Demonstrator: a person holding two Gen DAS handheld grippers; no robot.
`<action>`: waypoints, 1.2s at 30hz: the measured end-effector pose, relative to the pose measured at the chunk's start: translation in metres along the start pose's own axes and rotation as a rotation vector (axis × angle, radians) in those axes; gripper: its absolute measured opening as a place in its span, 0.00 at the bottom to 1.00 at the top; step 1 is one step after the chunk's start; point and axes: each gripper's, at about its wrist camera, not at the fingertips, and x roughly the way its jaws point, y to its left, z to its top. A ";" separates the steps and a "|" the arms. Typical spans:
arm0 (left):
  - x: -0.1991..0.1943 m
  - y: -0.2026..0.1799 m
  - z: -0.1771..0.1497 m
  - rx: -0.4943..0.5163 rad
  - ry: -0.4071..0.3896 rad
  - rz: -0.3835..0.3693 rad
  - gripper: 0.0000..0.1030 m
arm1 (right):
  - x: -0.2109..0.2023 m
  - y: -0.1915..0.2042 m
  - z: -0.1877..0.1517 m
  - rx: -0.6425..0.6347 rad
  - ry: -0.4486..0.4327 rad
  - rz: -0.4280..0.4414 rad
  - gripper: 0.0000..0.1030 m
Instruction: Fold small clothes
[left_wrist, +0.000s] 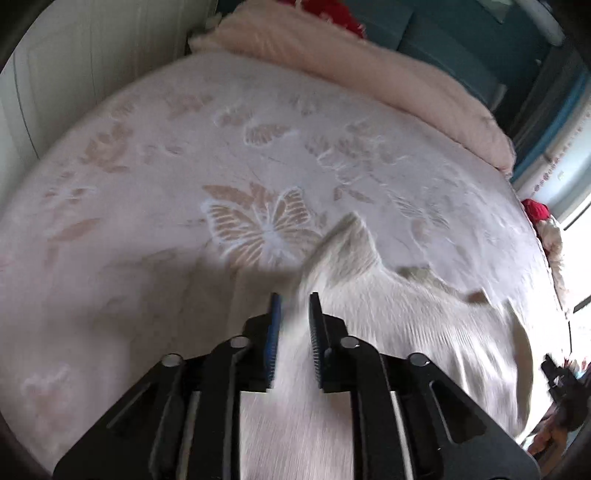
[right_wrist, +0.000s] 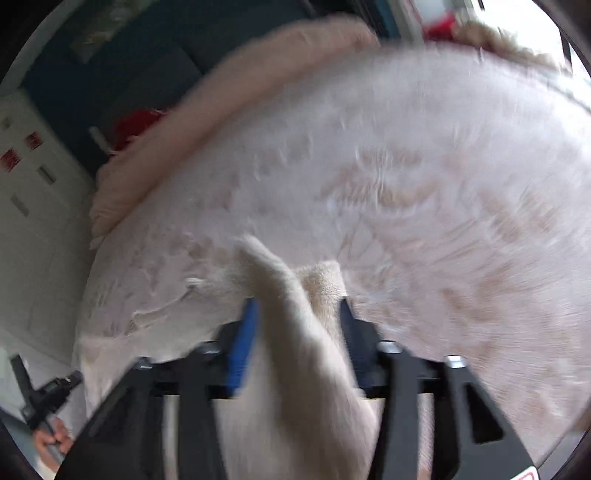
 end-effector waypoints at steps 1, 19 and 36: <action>-0.014 0.001 -0.009 -0.004 -0.018 -0.012 0.39 | -0.014 0.004 -0.007 -0.036 -0.010 0.002 0.54; -0.007 0.008 -0.114 -0.086 0.119 -0.079 0.21 | -0.016 -0.028 -0.116 0.024 0.218 0.074 0.04; -0.009 0.067 -0.107 -0.606 0.092 -0.070 0.23 | 0.021 -0.030 -0.083 0.396 0.216 0.219 0.20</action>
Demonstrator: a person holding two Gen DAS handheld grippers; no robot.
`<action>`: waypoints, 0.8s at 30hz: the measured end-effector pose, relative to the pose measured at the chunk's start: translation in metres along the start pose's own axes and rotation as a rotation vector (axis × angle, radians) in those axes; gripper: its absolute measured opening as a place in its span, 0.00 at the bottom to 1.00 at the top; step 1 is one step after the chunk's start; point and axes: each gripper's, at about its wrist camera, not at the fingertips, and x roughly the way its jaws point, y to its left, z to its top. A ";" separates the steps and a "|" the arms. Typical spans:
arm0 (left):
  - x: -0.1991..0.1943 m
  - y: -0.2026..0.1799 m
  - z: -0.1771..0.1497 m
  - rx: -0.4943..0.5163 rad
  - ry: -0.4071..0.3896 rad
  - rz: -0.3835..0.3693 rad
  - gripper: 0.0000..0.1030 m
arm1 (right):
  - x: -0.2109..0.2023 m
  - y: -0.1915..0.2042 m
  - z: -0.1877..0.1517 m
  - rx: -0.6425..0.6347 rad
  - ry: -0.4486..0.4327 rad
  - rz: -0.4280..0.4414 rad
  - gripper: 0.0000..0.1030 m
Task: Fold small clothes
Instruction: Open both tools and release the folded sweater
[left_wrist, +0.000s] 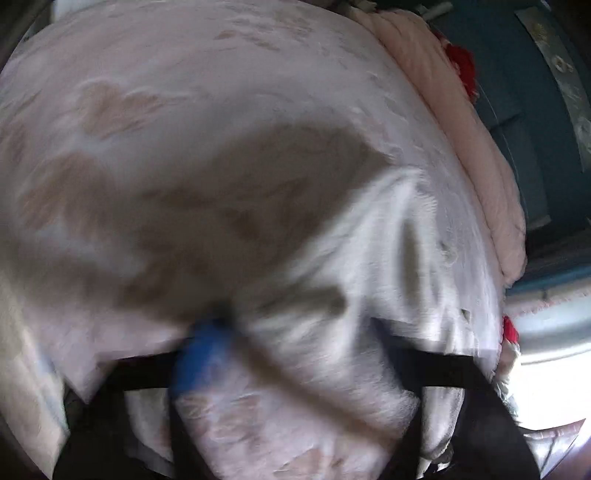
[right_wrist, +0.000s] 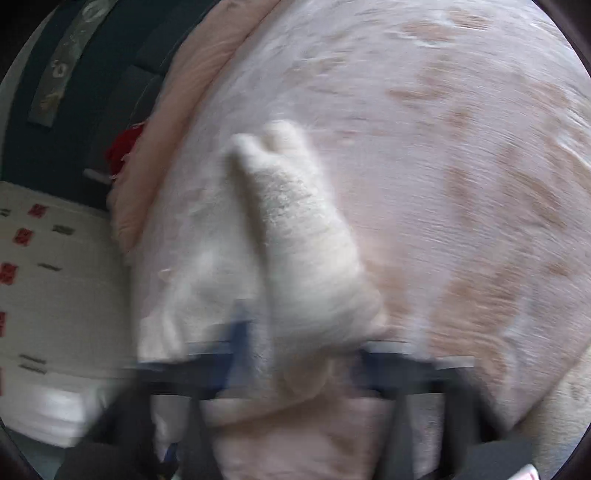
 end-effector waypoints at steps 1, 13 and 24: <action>-0.006 -0.007 0.006 0.007 0.008 0.006 0.21 | -0.012 0.010 0.004 -0.008 -0.025 0.038 0.18; -0.032 0.044 -0.042 0.150 0.080 0.151 0.15 | -0.041 -0.040 -0.042 -0.158 0.088 -0.189 0.35; -0.065 -0.045 -0.066 0.516 -0.142 0.173 0.61 | -0.068 0.013 -0.016 -0.539 -0.039 -0.195 0.65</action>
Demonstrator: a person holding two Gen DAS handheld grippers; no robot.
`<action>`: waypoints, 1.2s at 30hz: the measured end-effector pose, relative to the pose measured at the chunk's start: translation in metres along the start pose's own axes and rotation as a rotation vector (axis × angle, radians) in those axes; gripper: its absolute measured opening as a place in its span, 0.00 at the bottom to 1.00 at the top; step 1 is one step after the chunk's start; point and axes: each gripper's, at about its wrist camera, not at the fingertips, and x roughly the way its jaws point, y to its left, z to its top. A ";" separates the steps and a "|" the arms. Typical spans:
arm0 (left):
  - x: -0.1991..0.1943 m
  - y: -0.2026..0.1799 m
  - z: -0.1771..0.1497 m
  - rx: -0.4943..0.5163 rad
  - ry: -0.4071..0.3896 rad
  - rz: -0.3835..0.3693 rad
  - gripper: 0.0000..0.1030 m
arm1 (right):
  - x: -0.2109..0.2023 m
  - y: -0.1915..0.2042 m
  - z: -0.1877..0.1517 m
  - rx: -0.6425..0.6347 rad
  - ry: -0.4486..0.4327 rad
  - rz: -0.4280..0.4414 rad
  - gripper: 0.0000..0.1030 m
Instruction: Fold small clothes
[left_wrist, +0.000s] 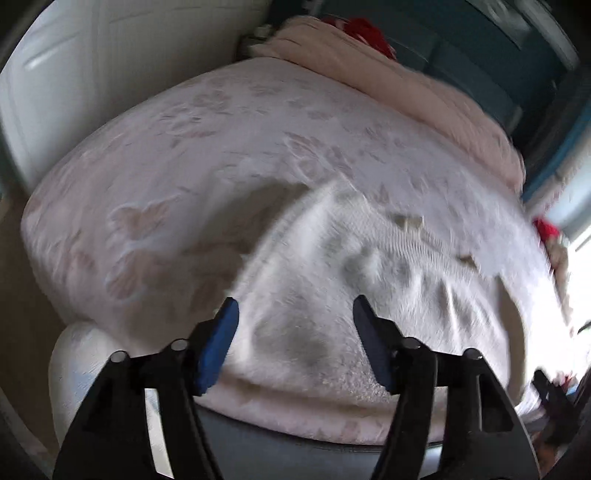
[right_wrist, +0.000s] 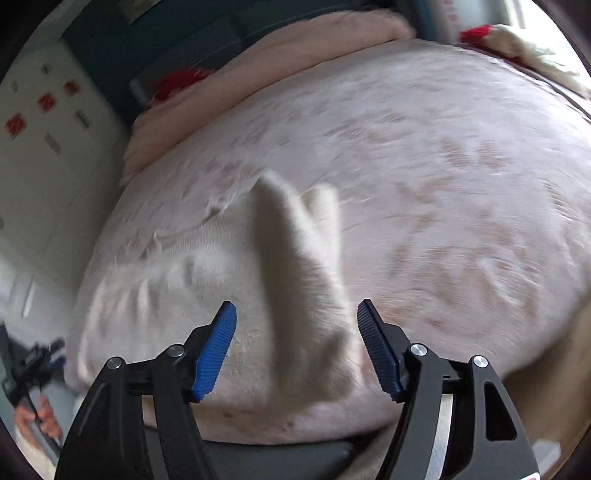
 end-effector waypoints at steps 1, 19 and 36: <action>0.008 -0.004 -0.003 0.015 0.019 0.010 0.61 | 0.014 0.002 0.002 -0.031 0.019 -0.020 0.65; 0.013 0.010 -0.017 -0.034 0.087 0.001 0.54 | 0.009 -0.007 0.006 0.115 0.103 -0.165 0.33; 0.120 -0.064 0.033 0.154 0.135 0.090 0.65 | 0.160 0.180 0.025 -0.326 0.239 -0.016 0.28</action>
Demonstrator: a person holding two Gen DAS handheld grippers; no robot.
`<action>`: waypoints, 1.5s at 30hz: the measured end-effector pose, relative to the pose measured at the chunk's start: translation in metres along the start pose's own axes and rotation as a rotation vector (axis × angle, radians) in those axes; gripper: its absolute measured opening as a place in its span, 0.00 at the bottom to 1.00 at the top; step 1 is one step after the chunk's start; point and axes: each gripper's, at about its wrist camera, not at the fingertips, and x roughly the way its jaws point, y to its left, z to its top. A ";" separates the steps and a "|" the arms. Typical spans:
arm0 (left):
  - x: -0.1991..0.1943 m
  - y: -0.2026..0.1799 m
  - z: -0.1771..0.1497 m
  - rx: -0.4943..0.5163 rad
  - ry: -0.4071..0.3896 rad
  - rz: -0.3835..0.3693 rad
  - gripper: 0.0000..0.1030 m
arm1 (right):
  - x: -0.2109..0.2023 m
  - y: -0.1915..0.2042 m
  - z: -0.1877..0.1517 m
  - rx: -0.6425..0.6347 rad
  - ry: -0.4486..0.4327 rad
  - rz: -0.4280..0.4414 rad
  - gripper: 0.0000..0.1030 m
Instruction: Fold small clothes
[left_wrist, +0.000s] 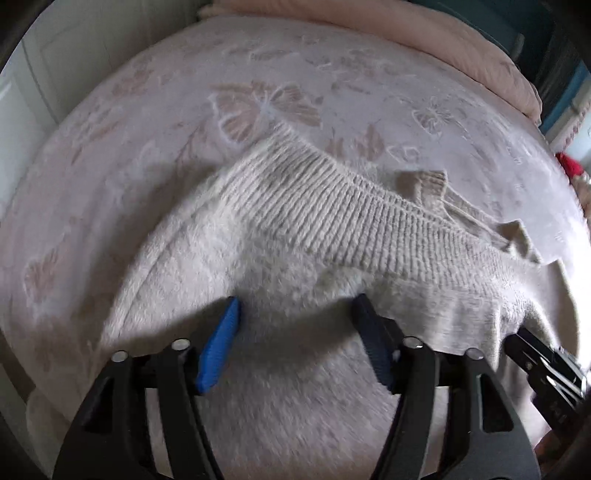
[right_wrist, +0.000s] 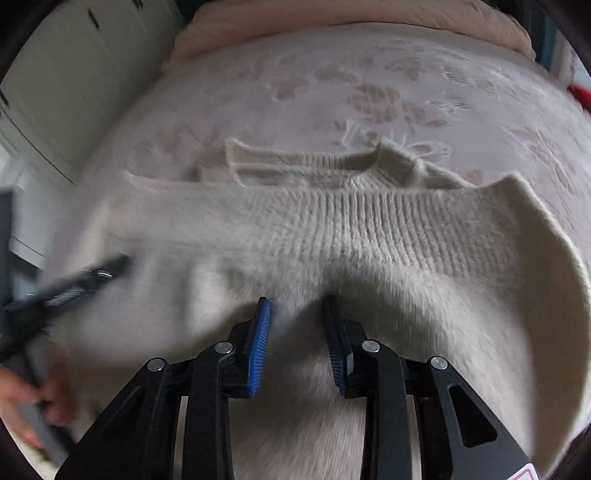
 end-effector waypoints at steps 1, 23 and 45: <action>0.001 -0.001 0.001 0.005 -0.001 0.007 0.65 | 0.001 -0.003 0.004 0.000 -0.018 0.002 0.27; 0.033 0.055 0.073 -0.109 0.033 -0.016 0.31 | -0.028 -0.202 0.004 0.486 -0.070 -0.138 0.06; -0.056 0.118 -0.087 -0.378 -0.022 -0.209 0.73 | -0.013 0.046 -0.001 0.095 0.044 0.087 0.15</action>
